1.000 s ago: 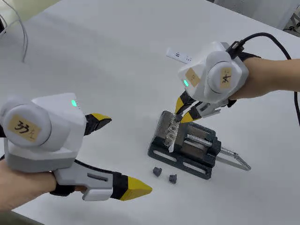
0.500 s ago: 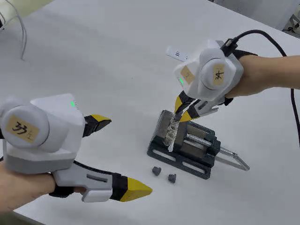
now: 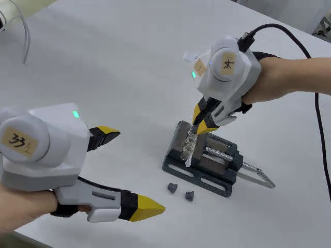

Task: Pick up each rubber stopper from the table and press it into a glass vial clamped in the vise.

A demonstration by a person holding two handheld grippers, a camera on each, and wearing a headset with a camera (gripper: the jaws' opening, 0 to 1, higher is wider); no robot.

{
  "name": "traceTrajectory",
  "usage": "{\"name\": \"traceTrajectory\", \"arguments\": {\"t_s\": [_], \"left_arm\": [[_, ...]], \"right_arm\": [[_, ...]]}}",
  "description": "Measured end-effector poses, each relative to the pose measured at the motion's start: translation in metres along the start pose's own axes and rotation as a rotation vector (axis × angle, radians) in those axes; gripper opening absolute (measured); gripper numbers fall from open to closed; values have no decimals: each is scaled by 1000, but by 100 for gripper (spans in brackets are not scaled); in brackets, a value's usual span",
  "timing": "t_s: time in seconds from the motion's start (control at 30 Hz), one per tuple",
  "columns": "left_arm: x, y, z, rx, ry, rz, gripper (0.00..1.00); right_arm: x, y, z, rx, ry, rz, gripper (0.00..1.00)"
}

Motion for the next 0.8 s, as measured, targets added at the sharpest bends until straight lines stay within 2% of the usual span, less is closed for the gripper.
{"name": "traceTrajectory", "arguments": {"t_s": [0.4,0.5,0.57,0.8], "left_arm": [[0,-1,0,2,-10,8,98],[1,-1,-1,1,-15,8,98],[2,0,-1,2,-16,5,98],[3,2,0,11,-22,14,98]], "right_arm": [[7,4,-2,-45,76,-128,3],[6,9,-1,-56,80,-105,4],[6,6,-1,-54,80,-71,4],[5,4,0,-41,61,-70,6]]}}
Point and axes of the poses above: the centre of the closed fingertips' face, and the gripper's own axes: z roughly backward along the fingers, y roughly to its left, x roughly out of its top, the point moved 6 cm from there along z, roughly backward along the fingers, and after that the axes turned 10 degrees about -z, right-handed, at the moved point
